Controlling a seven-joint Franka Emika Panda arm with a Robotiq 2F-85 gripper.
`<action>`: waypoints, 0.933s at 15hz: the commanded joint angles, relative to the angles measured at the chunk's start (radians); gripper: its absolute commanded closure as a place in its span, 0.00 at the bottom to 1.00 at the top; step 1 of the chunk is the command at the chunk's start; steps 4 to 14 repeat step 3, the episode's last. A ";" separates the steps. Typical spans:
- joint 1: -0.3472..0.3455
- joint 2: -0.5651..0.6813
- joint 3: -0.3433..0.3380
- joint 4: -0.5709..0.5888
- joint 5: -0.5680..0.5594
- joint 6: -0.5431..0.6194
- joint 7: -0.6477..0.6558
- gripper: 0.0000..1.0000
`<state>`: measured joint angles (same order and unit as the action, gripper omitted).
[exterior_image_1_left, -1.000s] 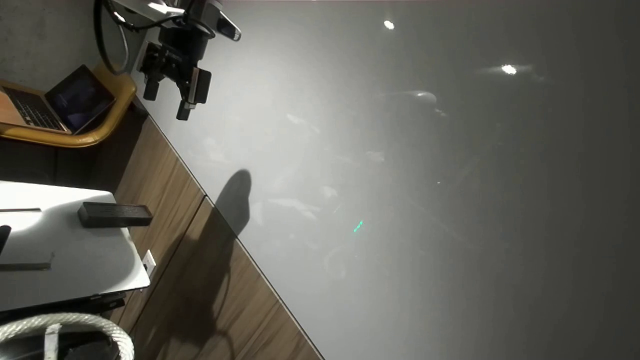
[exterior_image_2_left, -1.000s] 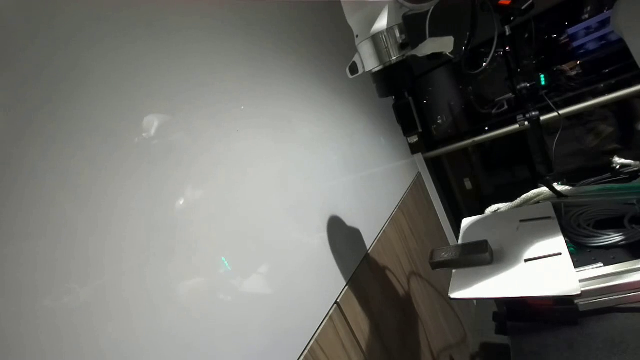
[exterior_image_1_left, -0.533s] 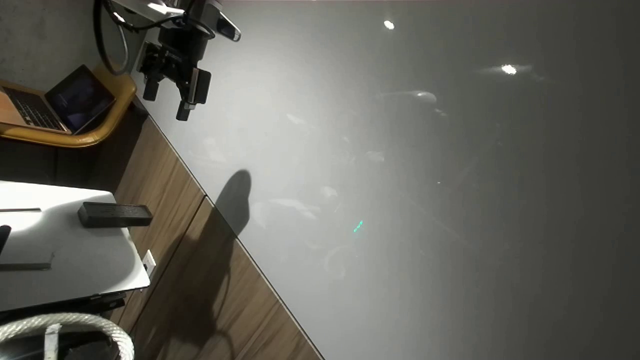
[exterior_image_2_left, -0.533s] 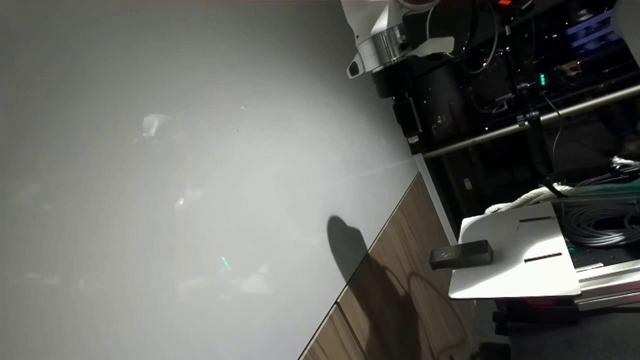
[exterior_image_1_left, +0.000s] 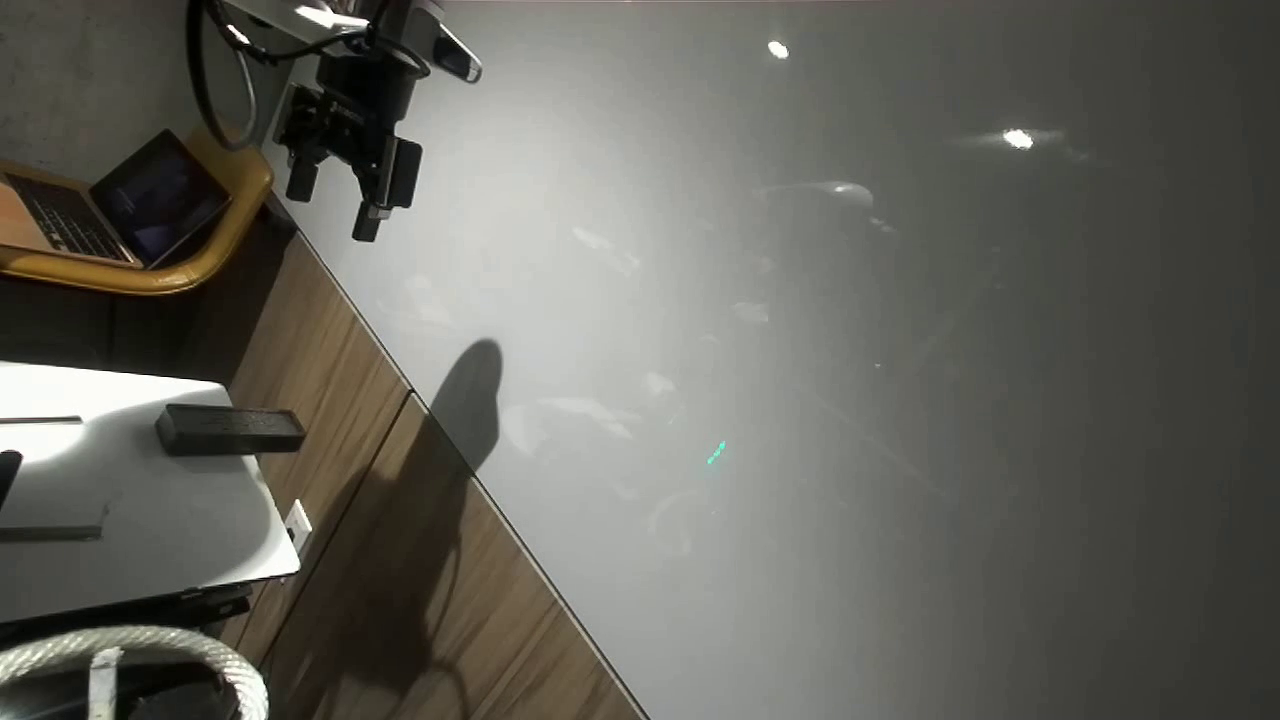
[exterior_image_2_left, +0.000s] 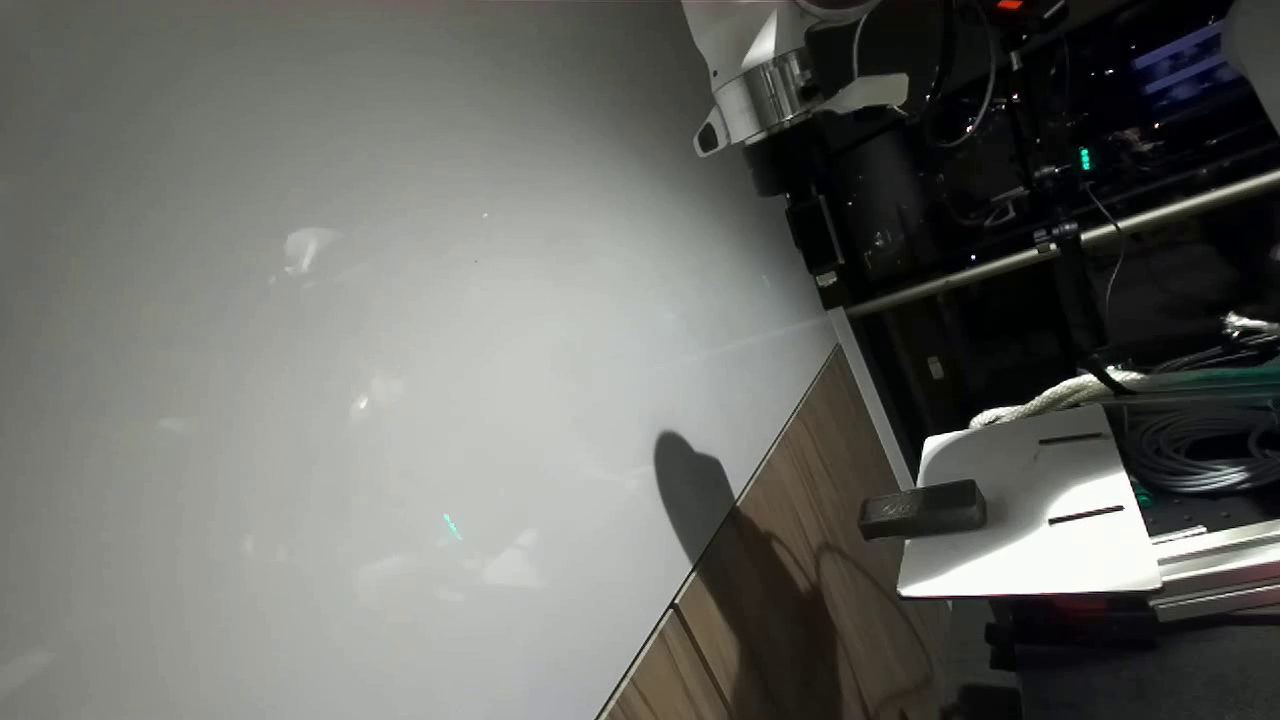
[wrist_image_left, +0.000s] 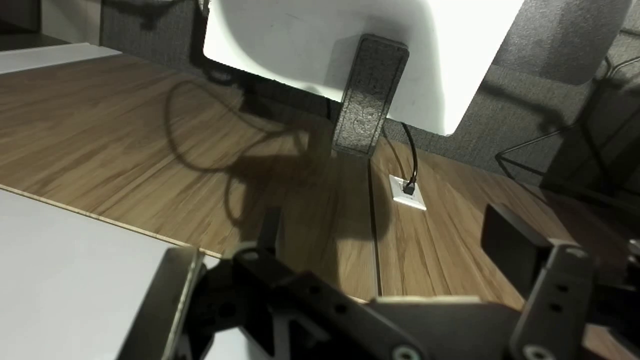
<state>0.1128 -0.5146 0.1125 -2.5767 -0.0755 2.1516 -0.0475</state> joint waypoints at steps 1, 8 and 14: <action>0.004 0.000 -0.003 0.002 -0.002 -0.003 0.002 0.00; 0.004 0.000 -0.003 0.002 -0.002 -0.003 0.002 0.00; 0.004 0.000 -0.003 0.002 -0.002 -0.003 0.002 0.00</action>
